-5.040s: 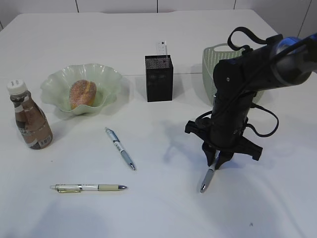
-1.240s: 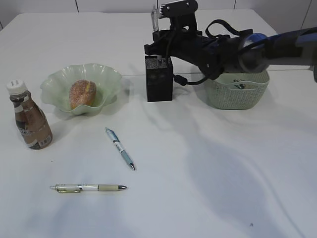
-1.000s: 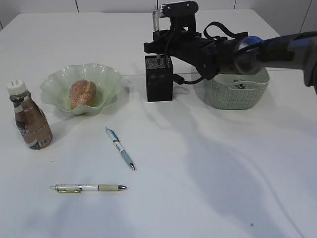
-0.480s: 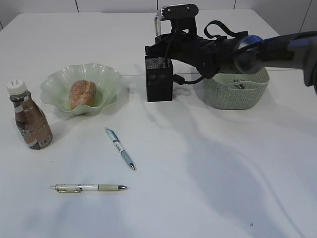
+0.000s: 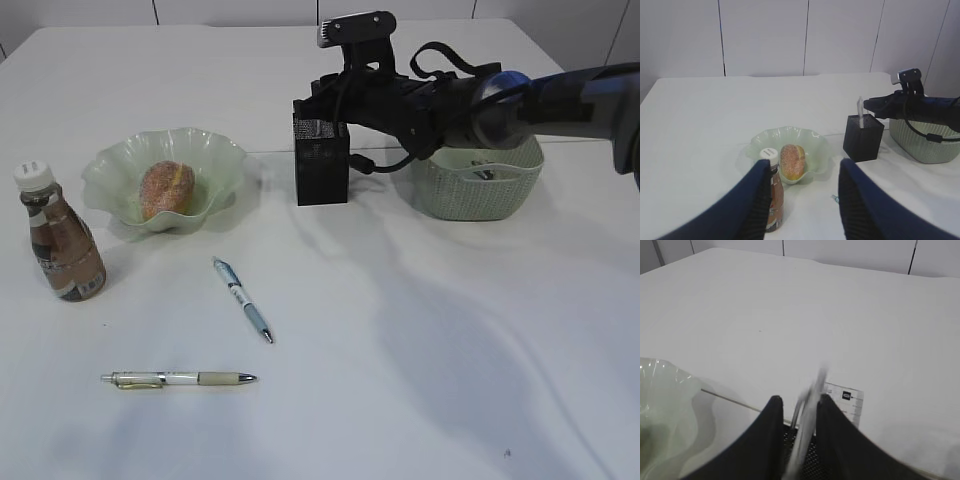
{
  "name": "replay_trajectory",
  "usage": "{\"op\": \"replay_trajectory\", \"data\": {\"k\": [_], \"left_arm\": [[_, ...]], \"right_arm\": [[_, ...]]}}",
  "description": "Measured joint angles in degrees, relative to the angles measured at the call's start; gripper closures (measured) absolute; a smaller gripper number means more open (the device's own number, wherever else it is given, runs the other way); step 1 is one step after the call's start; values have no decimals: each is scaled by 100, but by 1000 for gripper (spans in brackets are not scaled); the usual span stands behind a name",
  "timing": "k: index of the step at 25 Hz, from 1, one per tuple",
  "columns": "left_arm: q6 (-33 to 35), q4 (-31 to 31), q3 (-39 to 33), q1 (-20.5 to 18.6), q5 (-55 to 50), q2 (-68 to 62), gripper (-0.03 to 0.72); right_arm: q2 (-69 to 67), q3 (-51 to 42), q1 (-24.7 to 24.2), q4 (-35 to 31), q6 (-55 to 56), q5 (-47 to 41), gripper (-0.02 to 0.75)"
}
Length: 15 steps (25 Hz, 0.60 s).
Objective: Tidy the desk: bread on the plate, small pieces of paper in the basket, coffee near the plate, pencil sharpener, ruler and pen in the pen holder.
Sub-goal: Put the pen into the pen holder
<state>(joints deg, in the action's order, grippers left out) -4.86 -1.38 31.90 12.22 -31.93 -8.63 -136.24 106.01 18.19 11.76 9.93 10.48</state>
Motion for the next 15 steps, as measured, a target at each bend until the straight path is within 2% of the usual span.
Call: {"op": "replay_trajectory", "data": {"k": [4,10,15], "left_arm": [[-22,0,0,0,0,0,377],[-43,12,0,0,0,0,377],[-43,58,0,0,0,0,377]], "right_arm": [[0,0,0,45,0,-2,498],[12,0,0,54,0,-150,490],[448,0,0,54,0,-1169,489]]}}
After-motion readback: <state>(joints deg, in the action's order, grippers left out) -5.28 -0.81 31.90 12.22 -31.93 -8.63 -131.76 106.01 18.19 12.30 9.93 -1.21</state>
